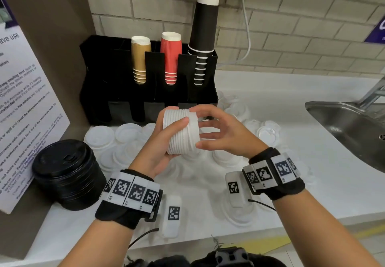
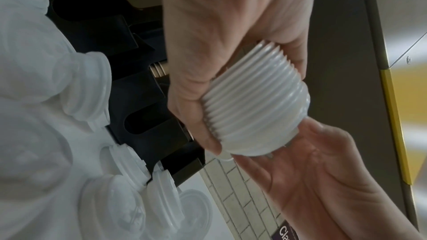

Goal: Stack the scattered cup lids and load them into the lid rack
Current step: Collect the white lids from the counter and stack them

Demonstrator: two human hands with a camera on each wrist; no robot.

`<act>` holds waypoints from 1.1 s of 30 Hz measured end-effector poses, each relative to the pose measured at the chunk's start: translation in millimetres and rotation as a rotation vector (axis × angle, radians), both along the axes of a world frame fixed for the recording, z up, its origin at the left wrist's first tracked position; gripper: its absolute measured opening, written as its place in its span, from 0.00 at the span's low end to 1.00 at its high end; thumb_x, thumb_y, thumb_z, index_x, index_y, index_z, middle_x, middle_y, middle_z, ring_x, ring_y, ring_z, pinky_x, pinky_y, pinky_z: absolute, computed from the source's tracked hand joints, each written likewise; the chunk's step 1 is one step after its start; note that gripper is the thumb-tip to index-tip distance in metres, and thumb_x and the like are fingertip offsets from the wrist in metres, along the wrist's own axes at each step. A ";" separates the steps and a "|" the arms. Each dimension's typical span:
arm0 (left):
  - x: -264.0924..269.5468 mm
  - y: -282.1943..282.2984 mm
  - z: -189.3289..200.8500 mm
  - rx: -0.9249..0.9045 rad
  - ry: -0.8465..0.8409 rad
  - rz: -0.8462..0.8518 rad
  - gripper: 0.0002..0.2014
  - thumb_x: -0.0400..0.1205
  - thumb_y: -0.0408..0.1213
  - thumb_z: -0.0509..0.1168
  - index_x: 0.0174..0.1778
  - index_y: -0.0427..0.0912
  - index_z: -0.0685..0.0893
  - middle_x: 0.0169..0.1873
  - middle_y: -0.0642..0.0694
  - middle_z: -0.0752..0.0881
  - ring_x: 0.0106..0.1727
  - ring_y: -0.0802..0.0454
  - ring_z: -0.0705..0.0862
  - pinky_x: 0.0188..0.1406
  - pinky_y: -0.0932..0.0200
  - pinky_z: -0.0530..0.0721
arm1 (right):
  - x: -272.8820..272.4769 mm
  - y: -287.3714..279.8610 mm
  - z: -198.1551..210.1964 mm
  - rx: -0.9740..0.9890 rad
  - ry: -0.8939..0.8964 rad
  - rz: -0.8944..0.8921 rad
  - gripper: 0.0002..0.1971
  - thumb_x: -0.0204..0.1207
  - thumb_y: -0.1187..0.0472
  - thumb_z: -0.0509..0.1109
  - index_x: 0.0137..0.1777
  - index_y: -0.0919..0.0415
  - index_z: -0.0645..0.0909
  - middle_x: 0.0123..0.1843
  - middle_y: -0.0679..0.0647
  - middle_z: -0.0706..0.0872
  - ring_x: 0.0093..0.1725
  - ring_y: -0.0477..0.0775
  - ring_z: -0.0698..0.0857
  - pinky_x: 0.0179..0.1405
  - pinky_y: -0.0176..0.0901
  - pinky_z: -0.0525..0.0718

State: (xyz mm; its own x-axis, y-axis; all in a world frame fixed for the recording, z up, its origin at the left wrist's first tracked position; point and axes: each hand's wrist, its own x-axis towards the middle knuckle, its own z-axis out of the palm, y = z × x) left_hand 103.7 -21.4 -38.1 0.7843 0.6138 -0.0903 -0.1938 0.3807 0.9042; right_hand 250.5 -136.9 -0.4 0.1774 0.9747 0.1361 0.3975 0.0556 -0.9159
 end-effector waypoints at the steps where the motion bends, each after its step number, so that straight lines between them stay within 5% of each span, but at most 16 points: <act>1: 1.0 -0.5 -0.4 -0.007 -0.011 0.013 0.26 0.70 0.49 0.72 0.65 0.62 0.76 0.59 0.49 0.84 0.59 0.46 0.86 0.42 0.49 0.88 | -0.6 0.6 -0.9 0.011 0.001 -0.004 0.32 0.68 0.69 0.80 0.70 0.47 0.75 0.67 0.50 0.77 0.63 0.52 0.82 0.61 0.55 0.86; 12: 11.4 -2.7 -5.6 -0.026 -0.022 0.036 0.26 0.68 0.46 0.73 0.61 0.64 0.75 0.62 0.47 0.82 0.62 0.41 0.84 0.47 0.40 0.88 | 3.9 3.4 -8.5 -0.012 -0.030 -0.026 0.36 0.70 0.65 0.80 0.75 0.45 0.70 0.70 0.45 0.76 0.67 0.47 0.80 0.64 0.46 0.84; 16: 13.5 3.7 -5.1 -0.005 0.011 0.093 0.25 0.67 0.45 0.74 0.59 0.64 0.76 0.62 0.49 0.80 0.63 0.42 0.81 0.46 0.40 0.89 | 14.9 -1.0 -6.9 -0.251 -0.311 0.013 0.36 0.76 0.55 0.74 0.81 0.45 0.60 0.73 0.48 0.76 0.72 0.45 0.75 0.70 0.42 0.78; 19: 10.4 16.9 -3.5 -0.040 0.001 0.126 0.24 0.71 0.44 0.75 0.60 0.62 0.76 0.64 0.48 0.77 0.65 0.41 0.79 0.43 0.40 0.90 | 21.4 -13.7 -8.2 -0.403 -0.612 0.133 0.23 0.77 0.56 0.73 0.72 0.52 0.76 0.64 0.47 0.84 0.63 0.44 0.81 0.64 0.44 0.80; 22: 5.3 28.7 -4.9 -0.054 -0.012 0.146 0.23 0.71 0.44 0.74 0.60 0.61 0.76 0.65 0.47 0.77 0.65 0.41 0.79 0.42 0.43 0.89 | 16.6 -31.6 -23.1 -0.642 -0.795 0.366 0.27 0.69 0.52 0.80 0.69 0.49 0.79 0.64 0.47 0.83 0.63 0.48 0.79 0.66 0.44 0.76; 28: 0.9 36.6 -7.4 -0.076 -0.022 0.158 0.22 0.69 0.45 0.74 0.57 0.63 0.78 0.64 0.48 0.79 0.63 0.43 0.80 0.43 0.42 0.90 | 4.3 -59.9 -47.7 -0.818 -0.965 0.512 0.44 0.58 0.52 0.86 0.71 0.45 0.65 0.67 0.49 0.62 0.63 0.52 0.67 0.54 0.51 0.82; 33: 4.2 31.6 -8.0 -0.076 -0.012 0.135 0.23 0.69 0.46 0.75 0.58 0.63 0.78 0.66 0.47 0.78 0.65 0.42 0.80 0.43 0.43 0.89 | 0.4 -61.4 -56.3 -0.862 -0.986 0.501 0.42 0.59 0.58 0.83 0.70 0.47 0.63 0.64 0.51 0.63 0.60 0.52 0.65 0.46 0.52 0.82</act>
State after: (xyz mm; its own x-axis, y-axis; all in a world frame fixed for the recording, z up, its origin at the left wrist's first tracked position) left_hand 107.9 10.2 -46.1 0.6963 0.7057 -0.1314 -0.2586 0.4173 0.8712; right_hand 251.0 -198.3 -56.7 -0.0269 0.7450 -0.6665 0.9944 -0.0481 -0.0939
